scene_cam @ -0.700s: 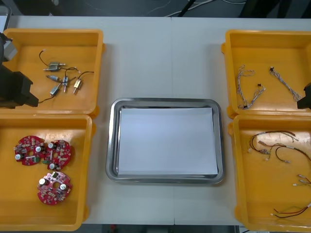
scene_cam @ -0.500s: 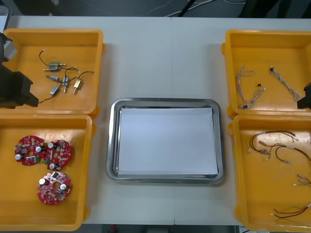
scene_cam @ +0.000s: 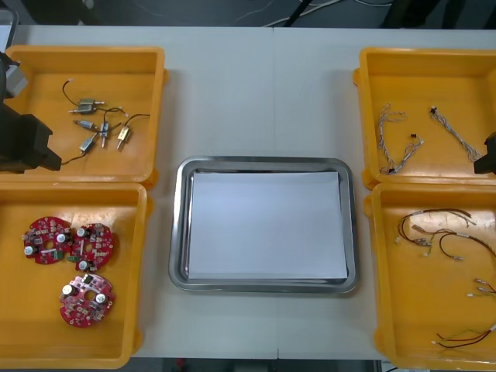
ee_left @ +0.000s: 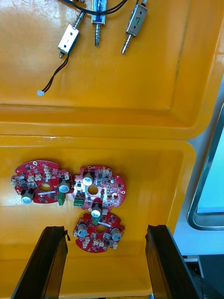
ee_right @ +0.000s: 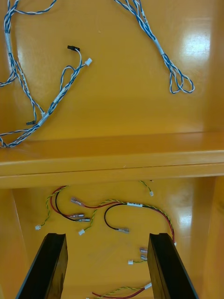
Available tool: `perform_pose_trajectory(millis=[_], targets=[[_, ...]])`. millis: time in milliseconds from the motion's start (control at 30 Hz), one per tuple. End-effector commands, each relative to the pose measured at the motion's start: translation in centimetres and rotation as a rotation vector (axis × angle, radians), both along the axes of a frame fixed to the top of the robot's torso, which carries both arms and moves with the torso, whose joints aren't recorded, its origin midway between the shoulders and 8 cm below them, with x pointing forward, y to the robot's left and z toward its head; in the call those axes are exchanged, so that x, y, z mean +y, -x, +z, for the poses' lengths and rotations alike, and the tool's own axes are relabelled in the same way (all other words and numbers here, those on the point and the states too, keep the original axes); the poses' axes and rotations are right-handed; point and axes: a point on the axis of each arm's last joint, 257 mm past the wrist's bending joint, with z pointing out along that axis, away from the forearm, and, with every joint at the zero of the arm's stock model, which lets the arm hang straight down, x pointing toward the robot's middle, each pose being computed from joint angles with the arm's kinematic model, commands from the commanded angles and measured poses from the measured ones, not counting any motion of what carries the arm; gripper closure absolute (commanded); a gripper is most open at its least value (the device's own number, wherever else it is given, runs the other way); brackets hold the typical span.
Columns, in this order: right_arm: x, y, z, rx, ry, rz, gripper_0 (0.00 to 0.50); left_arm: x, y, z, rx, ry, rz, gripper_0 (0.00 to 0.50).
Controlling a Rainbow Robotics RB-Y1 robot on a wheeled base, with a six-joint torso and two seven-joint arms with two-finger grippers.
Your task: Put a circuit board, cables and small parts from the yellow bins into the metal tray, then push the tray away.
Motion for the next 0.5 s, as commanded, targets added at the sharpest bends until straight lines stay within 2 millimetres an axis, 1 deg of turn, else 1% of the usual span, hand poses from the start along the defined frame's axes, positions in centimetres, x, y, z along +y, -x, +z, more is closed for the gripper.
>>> perform_pose_trajectory(millis=[33,500], targets=[[-1.39,0.27,1.79,-0.038,0.016,-0.048,0.0,0.58,0.13,0.42,-0.02,-0.026,-0.04,0.0],[-1.39,0.27,1.79,-0.038,0.016,-0.048,0.0,0.58,0.13,0.42,-0.02,-0.026,-0.04,0.0]])
